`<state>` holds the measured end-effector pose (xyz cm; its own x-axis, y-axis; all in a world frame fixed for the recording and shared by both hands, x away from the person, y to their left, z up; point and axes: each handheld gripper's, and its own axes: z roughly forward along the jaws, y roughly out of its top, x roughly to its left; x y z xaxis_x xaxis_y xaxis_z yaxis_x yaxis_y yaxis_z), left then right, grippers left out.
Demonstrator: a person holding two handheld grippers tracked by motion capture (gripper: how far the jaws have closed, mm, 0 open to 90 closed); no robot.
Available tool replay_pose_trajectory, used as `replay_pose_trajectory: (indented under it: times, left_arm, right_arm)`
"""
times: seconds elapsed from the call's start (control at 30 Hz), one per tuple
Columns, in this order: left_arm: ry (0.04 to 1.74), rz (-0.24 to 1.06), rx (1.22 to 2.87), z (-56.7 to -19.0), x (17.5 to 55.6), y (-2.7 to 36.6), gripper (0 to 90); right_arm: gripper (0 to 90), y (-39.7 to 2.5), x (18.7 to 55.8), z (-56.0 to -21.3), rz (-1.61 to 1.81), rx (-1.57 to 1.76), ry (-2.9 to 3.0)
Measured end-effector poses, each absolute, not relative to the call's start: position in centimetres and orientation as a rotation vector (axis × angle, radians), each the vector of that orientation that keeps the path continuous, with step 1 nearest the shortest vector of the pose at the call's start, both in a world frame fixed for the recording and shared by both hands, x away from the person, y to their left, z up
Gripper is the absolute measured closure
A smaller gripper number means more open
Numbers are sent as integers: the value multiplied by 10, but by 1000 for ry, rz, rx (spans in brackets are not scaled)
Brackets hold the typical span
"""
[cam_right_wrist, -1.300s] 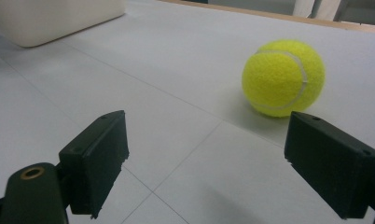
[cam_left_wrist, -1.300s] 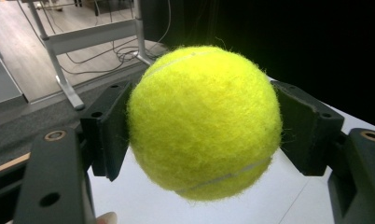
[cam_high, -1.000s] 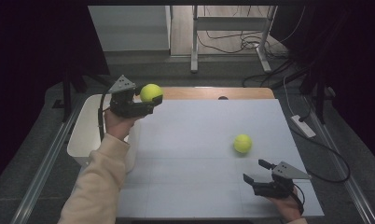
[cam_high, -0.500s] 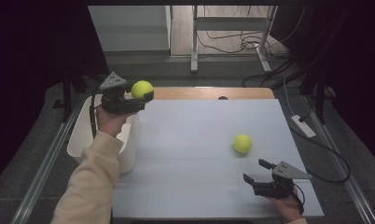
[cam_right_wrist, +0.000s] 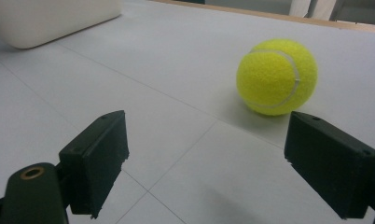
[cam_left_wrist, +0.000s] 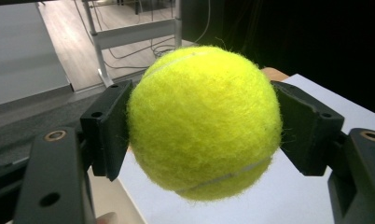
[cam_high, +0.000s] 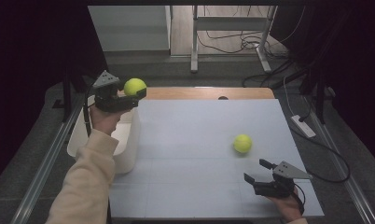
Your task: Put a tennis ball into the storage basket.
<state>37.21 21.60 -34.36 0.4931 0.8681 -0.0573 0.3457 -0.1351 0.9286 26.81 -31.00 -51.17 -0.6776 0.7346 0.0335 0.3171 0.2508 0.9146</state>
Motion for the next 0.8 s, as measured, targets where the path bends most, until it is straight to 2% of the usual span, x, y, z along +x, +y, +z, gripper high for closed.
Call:
replay_pose_trajectory:
  times: [0.8]
  left_arm:
    - [1190,654,1709,-357,384,252,267]
  right_arm:
    - [134,-309,268,-512,1409,955,2133]
